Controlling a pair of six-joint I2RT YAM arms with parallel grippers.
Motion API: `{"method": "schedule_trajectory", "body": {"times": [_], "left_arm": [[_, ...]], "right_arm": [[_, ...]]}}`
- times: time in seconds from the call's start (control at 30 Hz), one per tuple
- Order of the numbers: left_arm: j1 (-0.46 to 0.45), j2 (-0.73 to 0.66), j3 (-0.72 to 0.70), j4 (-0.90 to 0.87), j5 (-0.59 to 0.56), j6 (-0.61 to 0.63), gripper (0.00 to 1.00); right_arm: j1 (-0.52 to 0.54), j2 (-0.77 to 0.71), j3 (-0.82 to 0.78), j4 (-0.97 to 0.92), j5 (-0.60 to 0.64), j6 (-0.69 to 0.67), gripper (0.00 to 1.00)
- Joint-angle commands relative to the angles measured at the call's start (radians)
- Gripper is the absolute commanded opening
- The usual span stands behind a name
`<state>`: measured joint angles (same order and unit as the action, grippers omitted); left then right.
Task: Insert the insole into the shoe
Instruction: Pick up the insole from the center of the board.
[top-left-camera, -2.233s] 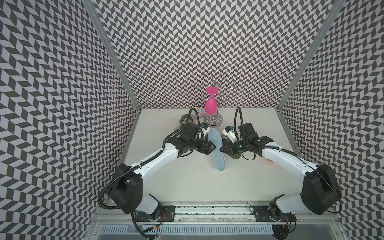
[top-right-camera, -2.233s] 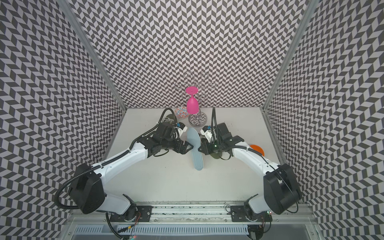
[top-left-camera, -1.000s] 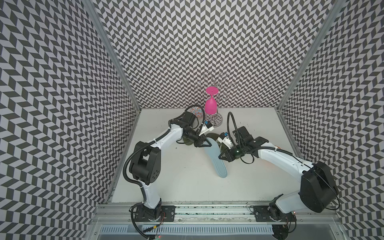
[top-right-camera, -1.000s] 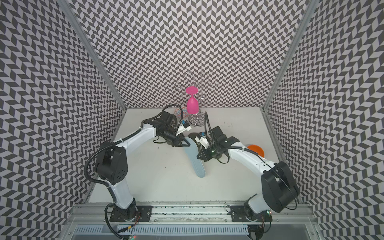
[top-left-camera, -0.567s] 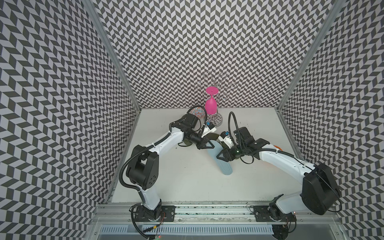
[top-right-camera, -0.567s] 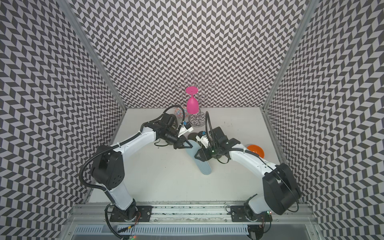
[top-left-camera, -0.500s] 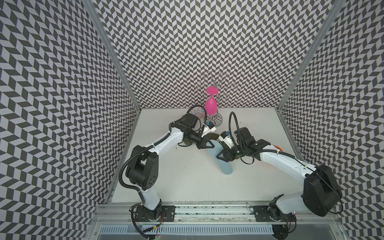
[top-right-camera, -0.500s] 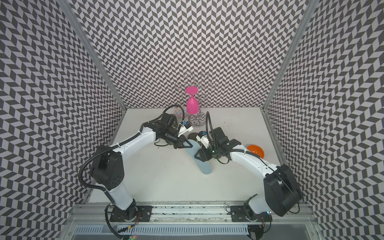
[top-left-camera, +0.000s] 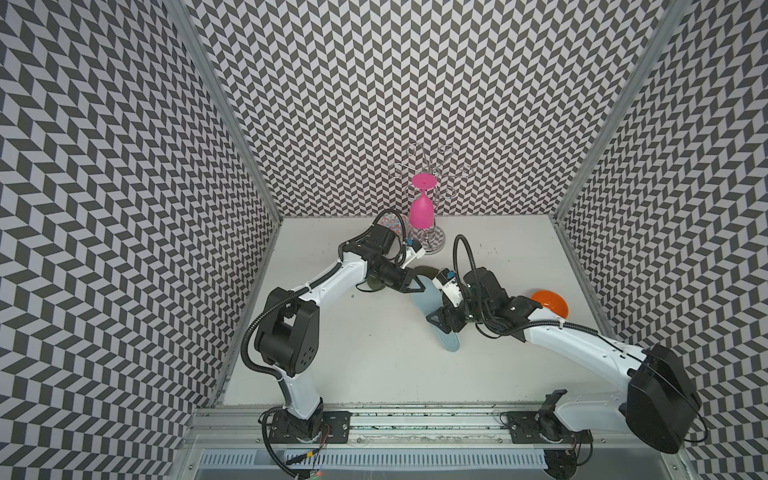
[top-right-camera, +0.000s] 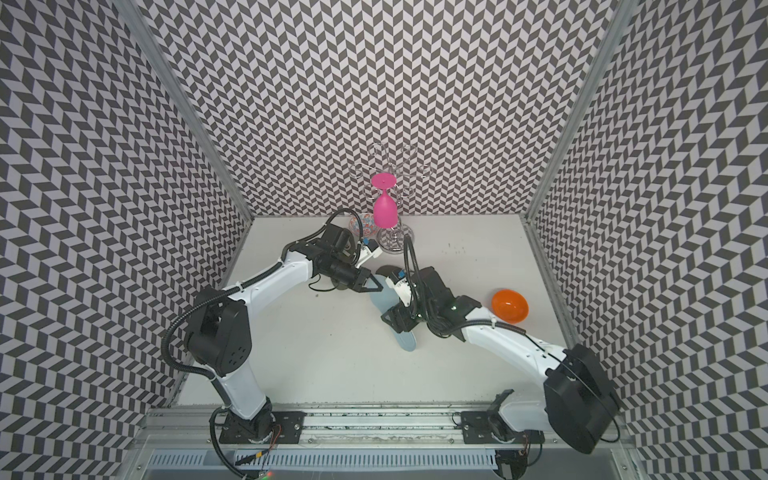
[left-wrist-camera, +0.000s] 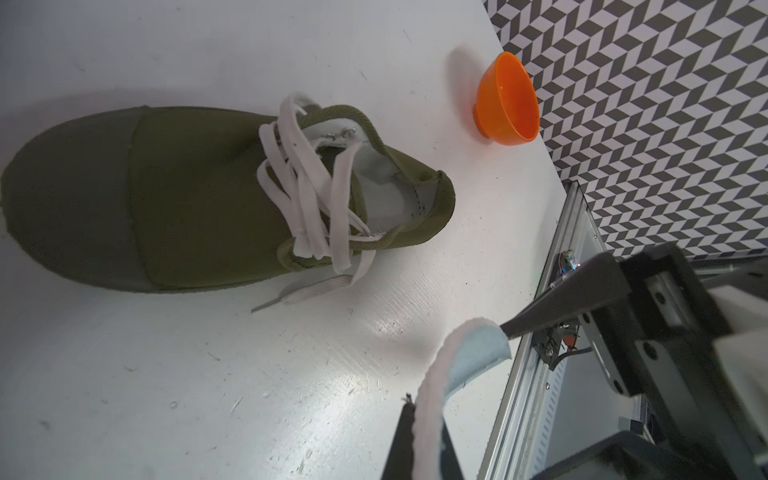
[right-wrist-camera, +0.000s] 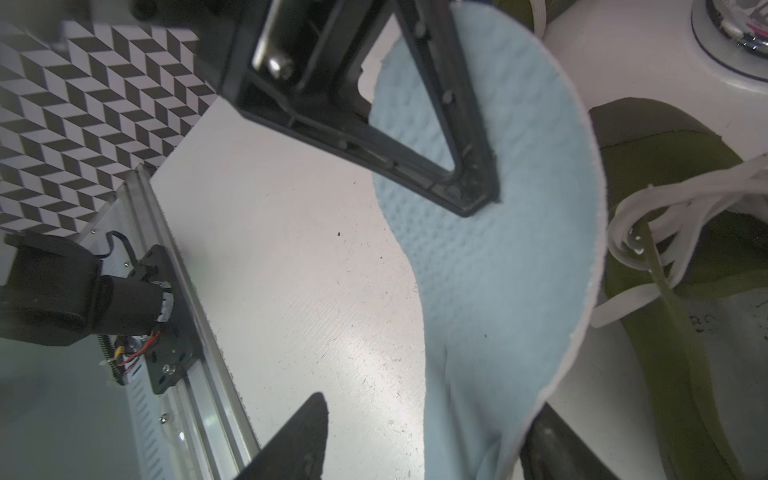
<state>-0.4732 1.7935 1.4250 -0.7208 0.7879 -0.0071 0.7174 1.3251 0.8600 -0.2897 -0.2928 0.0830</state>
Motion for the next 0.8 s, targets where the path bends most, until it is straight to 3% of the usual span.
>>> {"method": "schedule_trajectory", "body": {"times": [0.0, 0.2, 0.77], "left_arm": [[0.001, 0.008, 0.038, -0.007, -0.015, -0.092, 0.00], [0.004, -0.011, 0.031, -0.022, -0.007, -0.146, 0.00], [-0.005, -0.078, 0.011, -0.028, 0.001, -0.236, 0.00]], "right_arm": [[0.055, 0.007, -0.008, 0.101, 0.139, -0.002, 0.72], [0.103, 0.038, -0.015, 0.121, 0.312, -0.023, 0.75], [0.142, 0.079, -0.030, 0.163, 0.403, -0.096, 0.78]]}}
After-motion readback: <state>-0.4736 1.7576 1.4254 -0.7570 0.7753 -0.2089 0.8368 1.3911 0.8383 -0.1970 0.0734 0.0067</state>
